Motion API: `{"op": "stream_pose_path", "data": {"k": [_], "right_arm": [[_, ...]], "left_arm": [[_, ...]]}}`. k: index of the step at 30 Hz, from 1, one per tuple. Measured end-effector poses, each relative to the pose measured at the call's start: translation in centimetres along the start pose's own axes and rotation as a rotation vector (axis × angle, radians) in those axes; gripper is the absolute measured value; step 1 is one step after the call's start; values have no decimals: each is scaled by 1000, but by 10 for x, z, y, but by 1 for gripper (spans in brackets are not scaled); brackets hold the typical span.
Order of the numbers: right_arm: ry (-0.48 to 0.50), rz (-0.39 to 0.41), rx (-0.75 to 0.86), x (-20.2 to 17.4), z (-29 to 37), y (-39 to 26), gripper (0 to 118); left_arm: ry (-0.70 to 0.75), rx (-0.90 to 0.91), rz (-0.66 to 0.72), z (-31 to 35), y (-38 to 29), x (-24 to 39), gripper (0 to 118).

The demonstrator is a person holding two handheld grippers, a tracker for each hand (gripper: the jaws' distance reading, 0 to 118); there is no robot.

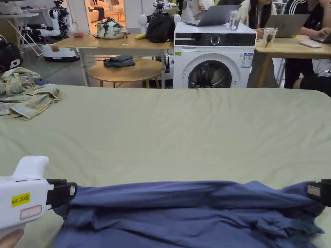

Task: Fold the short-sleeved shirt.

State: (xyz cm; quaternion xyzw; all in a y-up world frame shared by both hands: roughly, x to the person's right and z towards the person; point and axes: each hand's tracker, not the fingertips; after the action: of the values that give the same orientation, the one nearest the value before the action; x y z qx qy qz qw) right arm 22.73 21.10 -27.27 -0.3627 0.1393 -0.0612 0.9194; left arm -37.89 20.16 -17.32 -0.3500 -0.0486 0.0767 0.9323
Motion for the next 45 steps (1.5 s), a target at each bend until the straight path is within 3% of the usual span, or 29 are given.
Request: {"op": "stream_pose_path", "data": {"k": [7, 13, 14, 15, 16, 17, 23, 28, 29, 30, 33, 34, 37, 39, 43, 45], "right_arm": [[-55, -89, -76, 16, 34, -87, 0], [-78, -66, -100, 10, 22, -119, 0], [-82, -64, -92, 8, 23, -120, 4], [-98, -53, -71, 7, 25, -121, 27], [-119, -44, -34, 8, 30, -119, 50], [-122, -33, 4, 6, 37, -116, 61], [-100, 139, 251, -57, 68, -54, 60], [17, 199, 230, -119, 10, -13, 59], [28, 202, 199, -128, -6, -10, 53], [19, 192, 172, -137, -22, -8, 34], [0, 186, 146, -153, -52, -15, 6], [-4, 179, 143, -155, -57, -17, 0], [-22, 152, 159, -157, -58, -24, 0], [-13, 149, 157, -155, -57, -23, 0], [-14, 155, 169, -150, -50, -23, 0], [27, 141, 166, -145, -44, -27, 0]], "left_arm": [[8, -84, 108, 21, -87, -10, 0], [3, -87, 97, 8, -109, -13, 0], [-1, -77, 99, 7, -108, -16, 8], [-5, -59, 112, 8, -109, -18, 38], [0, -39, 119, 12, -108, -18, 51], [5, -12, 115, 19, -103, -15, 51], [22, 283, -60, 58, -38, 37, 51], [23, 342, -89, 30, 16, 79, 51], [18, 335, -86, 17, 20, 76, 51], [-2, 308, -76, 4, 24, 77, 43], [-5, 241, -27, -18, 23, 79, 0], [1, 246, -4, -22, 20, 78, 0], [-74, 227, 42, -21, 9, 71, 0], [-2, 210, 6, -21, 6, 70, 0], [-30, 235, 20, -8, 3, 56, 0], [-141, 243, 101, 4, -1, 37, 0]]}}
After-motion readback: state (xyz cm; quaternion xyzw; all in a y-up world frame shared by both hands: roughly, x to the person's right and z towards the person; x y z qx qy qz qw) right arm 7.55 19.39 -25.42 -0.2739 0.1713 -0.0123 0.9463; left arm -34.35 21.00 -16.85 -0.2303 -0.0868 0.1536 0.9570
